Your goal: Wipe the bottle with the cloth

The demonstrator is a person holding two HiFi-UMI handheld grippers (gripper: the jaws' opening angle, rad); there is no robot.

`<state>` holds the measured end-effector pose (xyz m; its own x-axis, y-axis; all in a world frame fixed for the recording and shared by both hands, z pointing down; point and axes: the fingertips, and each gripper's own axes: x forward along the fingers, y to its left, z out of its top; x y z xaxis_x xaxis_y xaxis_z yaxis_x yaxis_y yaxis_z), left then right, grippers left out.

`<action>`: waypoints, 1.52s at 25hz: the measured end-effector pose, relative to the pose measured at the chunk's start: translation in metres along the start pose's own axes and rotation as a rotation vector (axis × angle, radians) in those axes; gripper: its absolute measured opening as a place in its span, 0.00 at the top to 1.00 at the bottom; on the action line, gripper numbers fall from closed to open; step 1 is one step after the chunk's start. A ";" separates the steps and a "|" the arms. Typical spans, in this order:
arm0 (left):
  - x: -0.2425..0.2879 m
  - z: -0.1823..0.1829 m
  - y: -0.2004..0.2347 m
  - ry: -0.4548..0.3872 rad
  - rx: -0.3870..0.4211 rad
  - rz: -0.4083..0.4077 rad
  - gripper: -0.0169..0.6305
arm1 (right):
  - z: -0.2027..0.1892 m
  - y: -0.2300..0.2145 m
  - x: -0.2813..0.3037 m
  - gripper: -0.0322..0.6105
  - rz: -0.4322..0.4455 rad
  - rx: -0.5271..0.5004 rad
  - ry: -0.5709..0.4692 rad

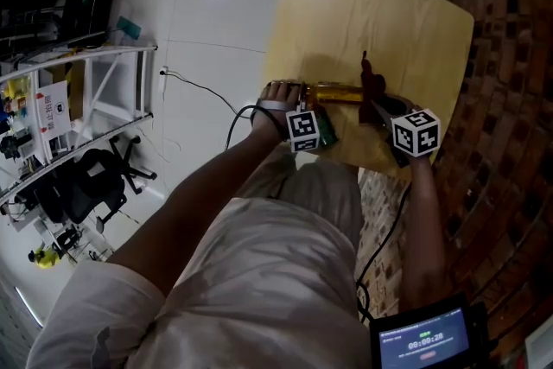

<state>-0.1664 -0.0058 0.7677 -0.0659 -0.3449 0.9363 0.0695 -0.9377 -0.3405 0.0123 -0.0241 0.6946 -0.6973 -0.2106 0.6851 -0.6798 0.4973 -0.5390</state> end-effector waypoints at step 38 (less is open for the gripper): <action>0.005 0.014 0.012 -0.027 0.242 0.139 0.73 | -0.069 -0.051 -0.005 0.85 -0.198 0.299 0.417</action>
<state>-0.1524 -0.0180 0.7695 -0.0125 -0.4655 0.8850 0.3123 -0.8426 -0.4388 0.0663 0.0100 0.7521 -0.4420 0.1061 0.8907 -0.8661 0.2081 -0.4545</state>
